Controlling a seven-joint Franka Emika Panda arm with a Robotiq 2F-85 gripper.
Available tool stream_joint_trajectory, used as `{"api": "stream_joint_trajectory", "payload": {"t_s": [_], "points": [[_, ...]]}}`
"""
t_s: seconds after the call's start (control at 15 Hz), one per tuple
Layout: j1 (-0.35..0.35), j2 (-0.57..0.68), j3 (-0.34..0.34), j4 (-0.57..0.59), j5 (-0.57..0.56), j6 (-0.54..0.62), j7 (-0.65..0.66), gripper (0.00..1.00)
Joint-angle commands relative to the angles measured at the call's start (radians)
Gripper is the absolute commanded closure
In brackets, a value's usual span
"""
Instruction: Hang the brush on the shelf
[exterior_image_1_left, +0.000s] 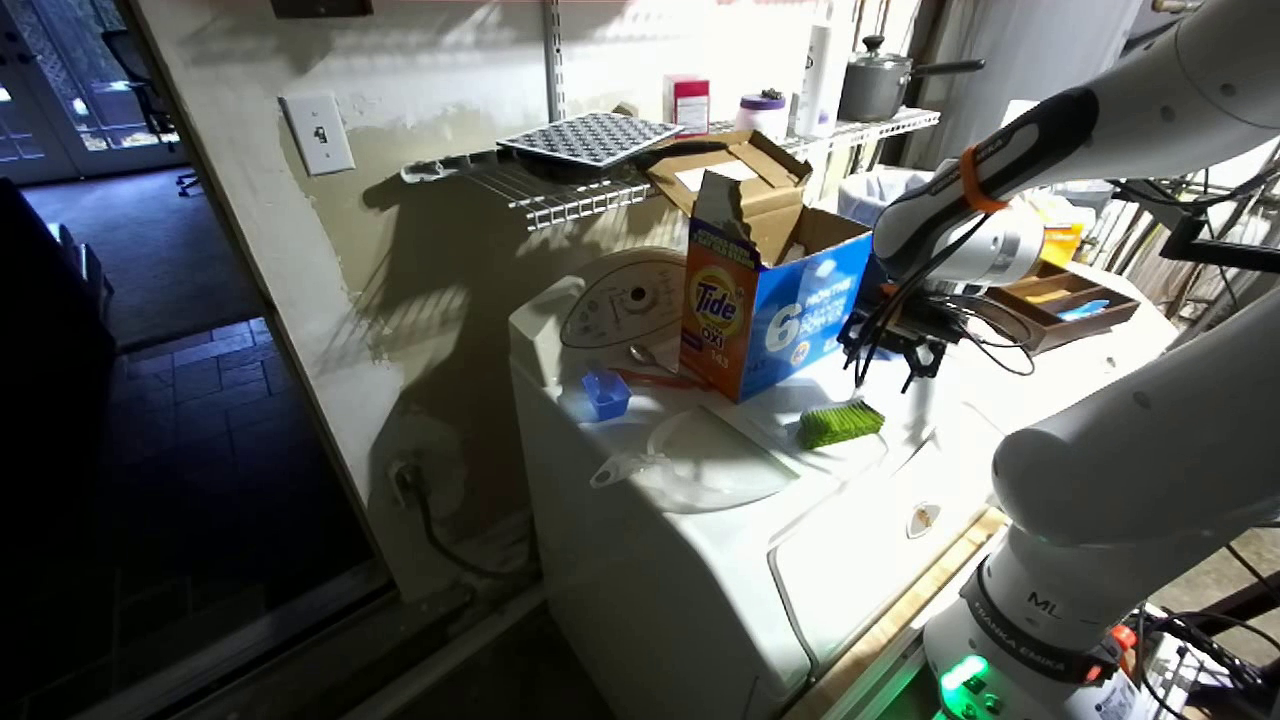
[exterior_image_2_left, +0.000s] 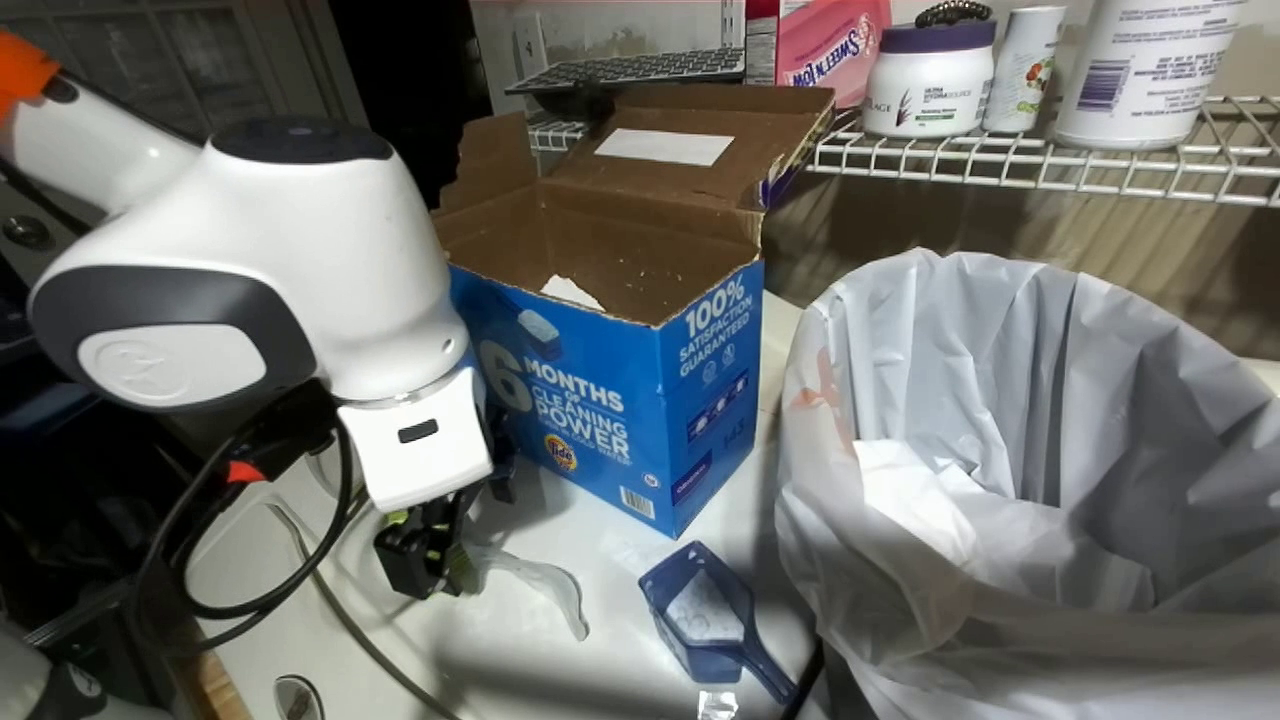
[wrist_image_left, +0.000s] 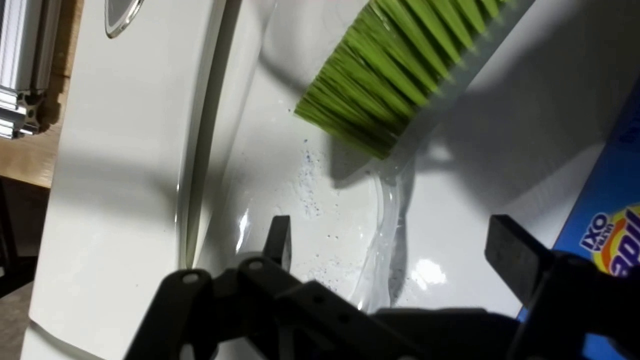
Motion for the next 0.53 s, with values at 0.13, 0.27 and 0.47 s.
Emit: {"api": "stream_joint_trajectory", "payload": {"t_s": [0.13, 0.27, 0.47], "points": [[0.019, 0.055, 0.004, 0.001, 0.029, 0.023, 0.035, 0.0], [0.016, 0.066, 0.004, 0.001, 0.018, 0.029, 0.051, 0.0], [0.017, 0.075, 0.006, 0.001, 0.007, 0.039, 0.068, 0.0]]}}
